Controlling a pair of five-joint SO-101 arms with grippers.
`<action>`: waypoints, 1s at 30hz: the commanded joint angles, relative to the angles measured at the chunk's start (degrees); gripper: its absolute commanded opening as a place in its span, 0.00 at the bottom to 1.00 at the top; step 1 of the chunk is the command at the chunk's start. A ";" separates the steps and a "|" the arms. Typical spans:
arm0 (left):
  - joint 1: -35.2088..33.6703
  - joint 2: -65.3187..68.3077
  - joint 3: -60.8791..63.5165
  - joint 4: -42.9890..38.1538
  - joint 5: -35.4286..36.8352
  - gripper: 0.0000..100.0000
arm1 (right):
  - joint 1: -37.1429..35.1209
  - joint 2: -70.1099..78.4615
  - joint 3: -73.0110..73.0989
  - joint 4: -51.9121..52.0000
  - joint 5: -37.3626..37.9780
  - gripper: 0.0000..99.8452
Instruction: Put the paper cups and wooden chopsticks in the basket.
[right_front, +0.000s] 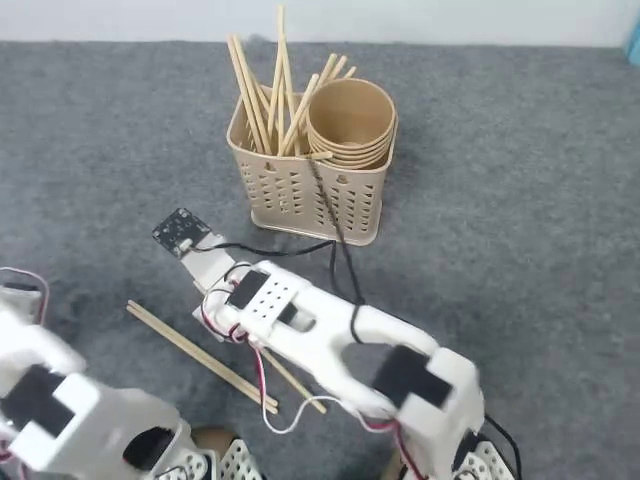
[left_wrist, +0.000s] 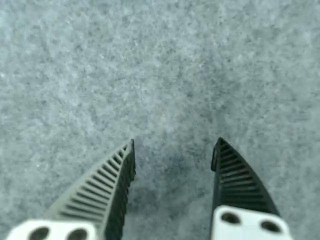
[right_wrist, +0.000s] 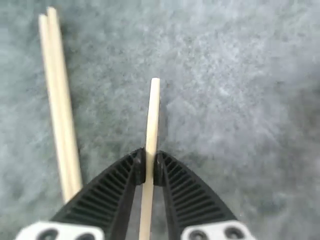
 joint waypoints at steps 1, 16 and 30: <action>1.05 -0.35 -1.98 0.44 0.62 0.23 | -0.31 -12.70 3.25 1.98 -0.70 0.01; 6.77 -0.44 -0.22 0.53 -1.93 0.23 | 7.87 -60.70 32.00 -19.65 -0.79 0.01; 8.97 -19.96 16.66 -8.79 -4.66 0.23 | 25.98 -66.33 25.49 -54.46 -6.95 0.01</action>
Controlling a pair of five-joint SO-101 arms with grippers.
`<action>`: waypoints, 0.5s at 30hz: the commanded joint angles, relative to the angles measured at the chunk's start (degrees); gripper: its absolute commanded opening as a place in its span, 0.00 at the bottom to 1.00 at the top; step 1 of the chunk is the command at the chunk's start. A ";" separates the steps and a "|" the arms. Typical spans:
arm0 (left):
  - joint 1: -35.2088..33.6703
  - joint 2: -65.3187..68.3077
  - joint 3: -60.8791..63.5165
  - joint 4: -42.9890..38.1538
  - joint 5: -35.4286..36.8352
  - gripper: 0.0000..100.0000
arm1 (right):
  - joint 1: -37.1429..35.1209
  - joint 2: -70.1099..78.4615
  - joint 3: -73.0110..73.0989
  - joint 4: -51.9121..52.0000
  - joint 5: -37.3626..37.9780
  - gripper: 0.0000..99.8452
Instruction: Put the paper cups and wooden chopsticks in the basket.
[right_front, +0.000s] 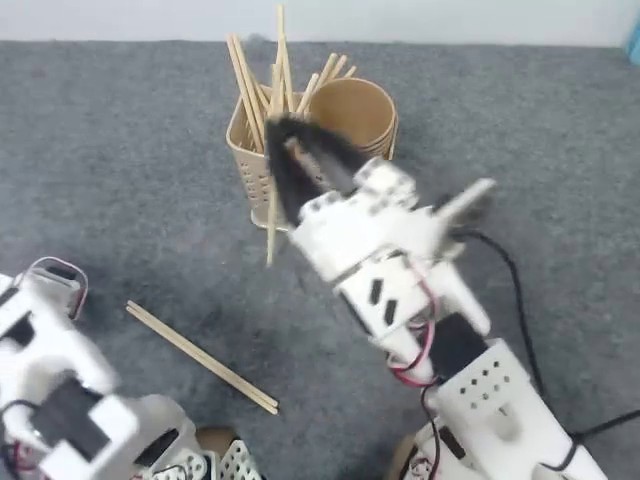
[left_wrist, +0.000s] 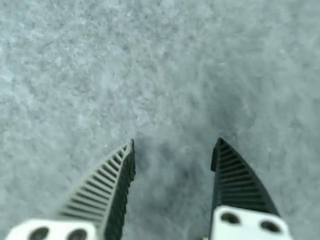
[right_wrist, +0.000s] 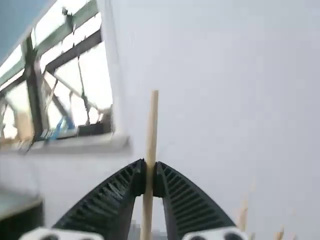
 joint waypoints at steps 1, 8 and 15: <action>0.62 -10.64 5.49 -4.31 -0.53 0.23 | 4.70 3.91 -8.62 -7.52 -0.79 0.01; 2.20 -19.34 12.09 -7.30 -0.62 0.23 | 8.75 24.31 -27.69 -11.91 -0.62 0.01; 2.37 -21.19 13.49 -8.97 -0.62 0.23 | 9.27 44.09 -40.79 -11.91 -0.44 0.01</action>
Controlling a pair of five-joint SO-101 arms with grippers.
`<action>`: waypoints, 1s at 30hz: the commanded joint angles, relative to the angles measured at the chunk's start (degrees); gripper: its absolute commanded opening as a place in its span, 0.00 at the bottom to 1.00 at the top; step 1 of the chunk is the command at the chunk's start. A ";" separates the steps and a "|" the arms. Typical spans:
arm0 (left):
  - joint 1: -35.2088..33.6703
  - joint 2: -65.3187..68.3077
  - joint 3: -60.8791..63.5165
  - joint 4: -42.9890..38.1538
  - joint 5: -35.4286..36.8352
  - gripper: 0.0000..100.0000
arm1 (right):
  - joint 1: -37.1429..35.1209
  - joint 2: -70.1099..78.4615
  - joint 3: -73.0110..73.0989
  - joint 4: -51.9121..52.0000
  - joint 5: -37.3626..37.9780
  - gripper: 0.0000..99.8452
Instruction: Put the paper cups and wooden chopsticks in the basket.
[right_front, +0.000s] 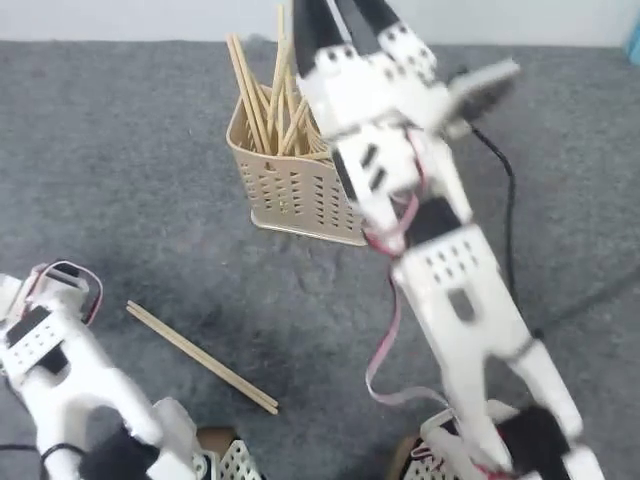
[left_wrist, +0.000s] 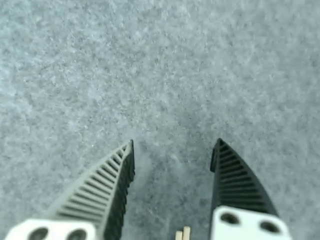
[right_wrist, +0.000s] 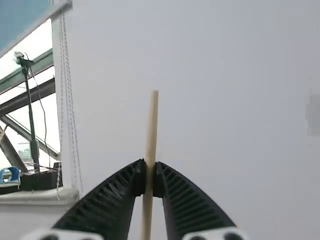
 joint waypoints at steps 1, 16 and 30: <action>0.35 -2.55 0.22 -2.55 -0.44 0.23 | 0.75 7.34 -6.07 -1.80 -0.26 0.01; 0.35 -2.46 0.22 -2.64 -0.44 0.23 | -1.63 12.62 -11.08 24.22 -0.44 0.17; 5.45 -2.46 0.22 1.41 -7.12 0.23 | -2.07 -13.85 -13.19 77.41 -0.35 0.07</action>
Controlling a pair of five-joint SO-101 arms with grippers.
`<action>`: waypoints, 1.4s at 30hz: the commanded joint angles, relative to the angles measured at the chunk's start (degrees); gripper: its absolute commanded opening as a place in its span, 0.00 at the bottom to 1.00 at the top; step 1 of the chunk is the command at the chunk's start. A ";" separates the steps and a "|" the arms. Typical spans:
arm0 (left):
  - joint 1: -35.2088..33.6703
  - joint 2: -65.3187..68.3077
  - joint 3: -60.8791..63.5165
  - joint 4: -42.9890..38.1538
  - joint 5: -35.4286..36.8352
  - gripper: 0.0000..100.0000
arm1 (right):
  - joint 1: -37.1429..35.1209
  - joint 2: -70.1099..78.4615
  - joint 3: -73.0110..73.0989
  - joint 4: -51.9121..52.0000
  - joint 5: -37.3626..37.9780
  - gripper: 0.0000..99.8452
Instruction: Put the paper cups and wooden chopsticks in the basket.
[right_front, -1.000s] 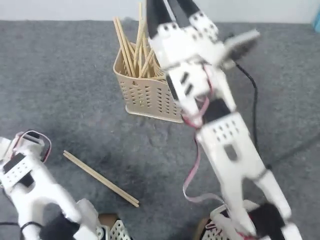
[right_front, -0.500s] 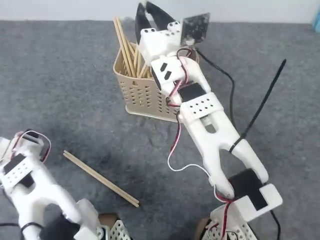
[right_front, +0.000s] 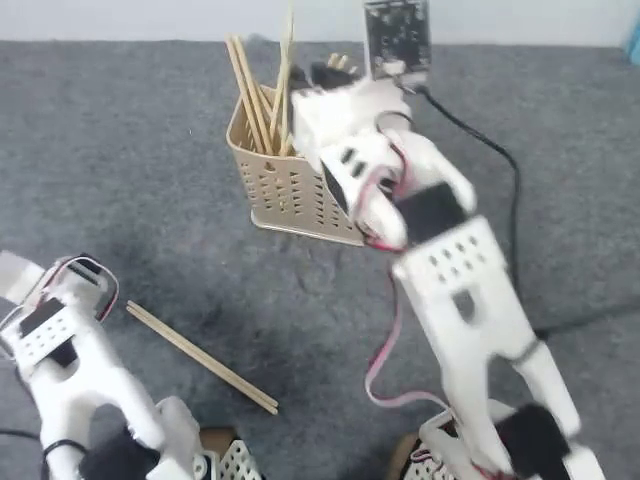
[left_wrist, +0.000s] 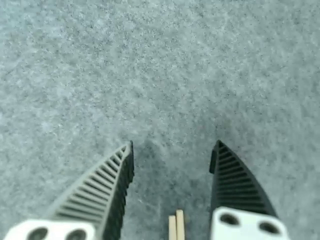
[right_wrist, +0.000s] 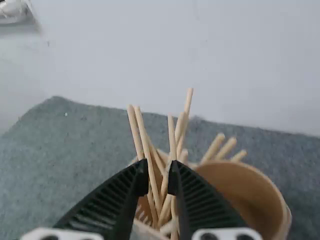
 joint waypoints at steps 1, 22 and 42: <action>0.88 -2.29 -0.22 0.18 -1.05 0.23 | -0.13 -7.87 -3.43 16.75 -0.26 0.07; 10.81 -2.11 -0.13 19.52 -4.22 0.23 | 15.52 -11.21 36.40 33.80 8.53 0.07; 11.16 27.52 -21.32 29.63 -4.13 0.13 | 16.48 -11.21 63.12 3.56 9.23 0.07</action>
